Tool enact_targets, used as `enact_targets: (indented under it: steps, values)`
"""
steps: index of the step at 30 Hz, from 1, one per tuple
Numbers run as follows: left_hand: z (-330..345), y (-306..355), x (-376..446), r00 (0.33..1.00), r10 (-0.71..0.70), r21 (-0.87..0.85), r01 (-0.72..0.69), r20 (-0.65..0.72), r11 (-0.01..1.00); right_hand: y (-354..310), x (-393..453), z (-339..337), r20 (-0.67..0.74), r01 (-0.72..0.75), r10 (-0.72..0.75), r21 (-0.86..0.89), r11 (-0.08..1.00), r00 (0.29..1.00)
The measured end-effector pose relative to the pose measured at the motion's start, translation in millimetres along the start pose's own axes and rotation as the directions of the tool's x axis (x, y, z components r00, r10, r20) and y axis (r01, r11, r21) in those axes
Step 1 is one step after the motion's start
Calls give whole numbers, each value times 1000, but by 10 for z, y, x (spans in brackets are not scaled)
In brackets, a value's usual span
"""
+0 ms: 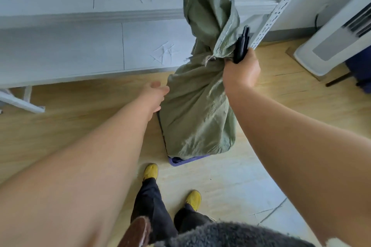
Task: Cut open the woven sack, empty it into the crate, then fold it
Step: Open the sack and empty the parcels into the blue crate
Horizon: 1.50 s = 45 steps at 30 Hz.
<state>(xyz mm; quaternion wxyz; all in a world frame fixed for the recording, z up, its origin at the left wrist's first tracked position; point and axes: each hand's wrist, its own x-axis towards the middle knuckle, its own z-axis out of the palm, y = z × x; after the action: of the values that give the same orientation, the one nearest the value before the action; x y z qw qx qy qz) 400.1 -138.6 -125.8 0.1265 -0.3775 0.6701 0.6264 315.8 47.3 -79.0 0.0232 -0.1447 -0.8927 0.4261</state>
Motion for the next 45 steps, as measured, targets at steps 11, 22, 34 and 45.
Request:
enact_targets:
  steps: [11,22,34,45]
  values:
    - [586,-222,-191,959,243,287,-275,143,918,-177,125,-182,158,56,-50,-35,998,986]
    - [951,60,77,951,289,130,-274,-110,953,-283,20,-43,586,-222,6,298,928,810]
    - [742,237,530,977,-184,-271,206,104,940,613,-146,419,547,0,40,-72,997,836]
    - [609,-492,479,940,117,408,-248,320,879,503,106,620,525,-325,259,34,945,811]
